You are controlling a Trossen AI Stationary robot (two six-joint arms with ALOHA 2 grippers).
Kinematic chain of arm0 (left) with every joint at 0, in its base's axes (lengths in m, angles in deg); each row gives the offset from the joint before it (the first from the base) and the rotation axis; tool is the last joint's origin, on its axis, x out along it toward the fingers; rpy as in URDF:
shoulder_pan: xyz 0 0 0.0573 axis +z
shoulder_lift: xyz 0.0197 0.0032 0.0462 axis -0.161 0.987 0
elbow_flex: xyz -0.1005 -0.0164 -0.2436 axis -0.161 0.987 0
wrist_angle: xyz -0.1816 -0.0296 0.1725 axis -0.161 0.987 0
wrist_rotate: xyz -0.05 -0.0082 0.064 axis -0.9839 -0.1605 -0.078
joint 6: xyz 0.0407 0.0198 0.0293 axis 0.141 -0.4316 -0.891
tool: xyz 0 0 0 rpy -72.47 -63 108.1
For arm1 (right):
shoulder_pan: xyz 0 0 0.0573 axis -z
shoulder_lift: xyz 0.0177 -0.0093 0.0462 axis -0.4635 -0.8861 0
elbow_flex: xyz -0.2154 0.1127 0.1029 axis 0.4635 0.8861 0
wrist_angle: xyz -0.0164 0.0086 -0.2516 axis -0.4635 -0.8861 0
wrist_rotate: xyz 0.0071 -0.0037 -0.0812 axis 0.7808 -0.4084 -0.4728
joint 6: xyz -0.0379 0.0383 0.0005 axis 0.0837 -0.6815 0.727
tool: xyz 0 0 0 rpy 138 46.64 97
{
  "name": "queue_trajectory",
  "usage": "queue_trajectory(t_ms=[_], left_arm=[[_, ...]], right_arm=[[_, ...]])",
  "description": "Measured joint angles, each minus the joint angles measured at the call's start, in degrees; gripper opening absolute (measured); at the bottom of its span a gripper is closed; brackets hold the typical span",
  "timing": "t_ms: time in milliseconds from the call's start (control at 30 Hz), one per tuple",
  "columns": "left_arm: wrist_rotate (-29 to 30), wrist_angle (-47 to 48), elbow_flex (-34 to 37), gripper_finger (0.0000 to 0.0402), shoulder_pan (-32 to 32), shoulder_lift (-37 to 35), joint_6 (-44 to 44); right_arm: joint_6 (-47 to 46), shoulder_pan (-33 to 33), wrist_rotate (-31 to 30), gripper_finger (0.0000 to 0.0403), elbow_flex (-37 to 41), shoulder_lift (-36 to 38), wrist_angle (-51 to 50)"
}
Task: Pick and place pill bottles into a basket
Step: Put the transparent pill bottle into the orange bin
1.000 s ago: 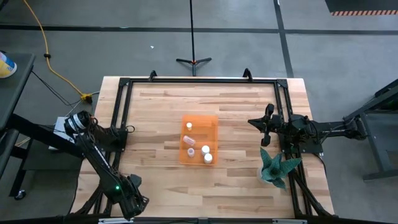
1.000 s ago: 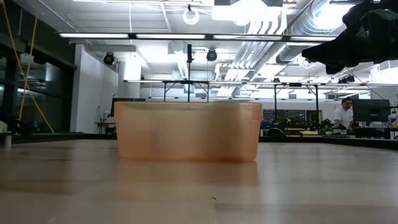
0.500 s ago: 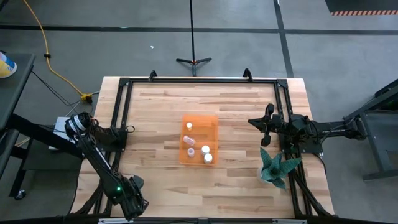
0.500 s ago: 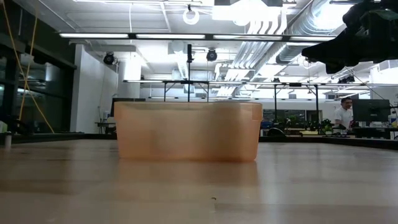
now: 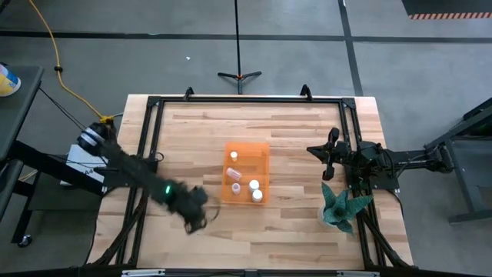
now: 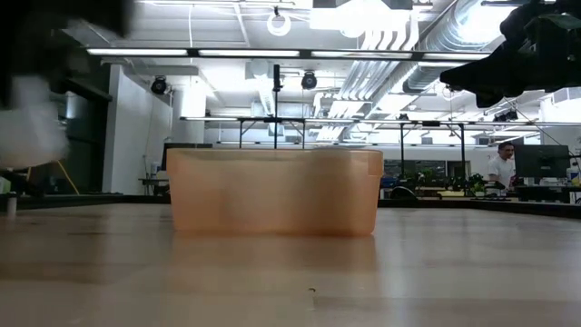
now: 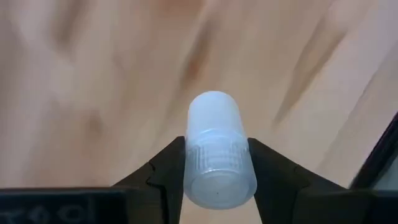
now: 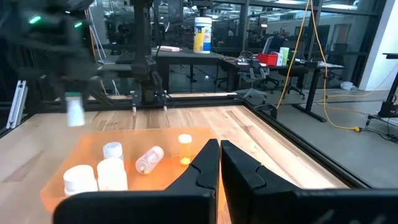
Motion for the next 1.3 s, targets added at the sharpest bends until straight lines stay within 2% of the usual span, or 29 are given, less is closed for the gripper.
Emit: queue_trajectory(t_ms=[100,200,333,467,733,867,1133,1300], left_arm=[[0.2,-0.4,-1.1,0.0175,8.9,-2.3,-18.4],[-0.2,-0.2,-3.6,0.0173,17.5,-2.4,-32.9],[-0.6,-2.4,-7.3,0.0182,26.7,-1.5,-47.6],[-1.1,-2.3,-12.4,0.0183,33.2,1.1,-57.7],[-7.9,-2.0,-21.2,0.0183,40.8,10.2,-73.0],[-8.4,-2.1,-23.5,0.0186,42.3,14.2,-79.4],[-8.3,-1.9,-26.3,0.0182,43.6,21.2,-85.1],[-7.6,-1.4,-26.4,0.0187,44.6,22.6,-87.3]], right_arm=[[0.0,0.0,-0.6,0.0007,0.0,0.0,0.0],[-0.3,0.0,-2.2,0.0007,0.0,0.0,0.0],[-0.9,0.0,-2.6,0.0007,0.0,0.0,-0.5],[-0.9,0.0,-2.6,0.0007,0.0,0.0,-0.7],[-0.9,0.0,-2.6,0.0007,0.0,0.0,-1.0],[-0.9,0.0,-2.6,0.0007,0.0,0.0,-1.3],[-1.4,0.0,-5.0,0.0007,0.0,0.0,-1.7],[-1.1,0.0,-5.9,0.0007,0.0,-0.1,-2.4]])
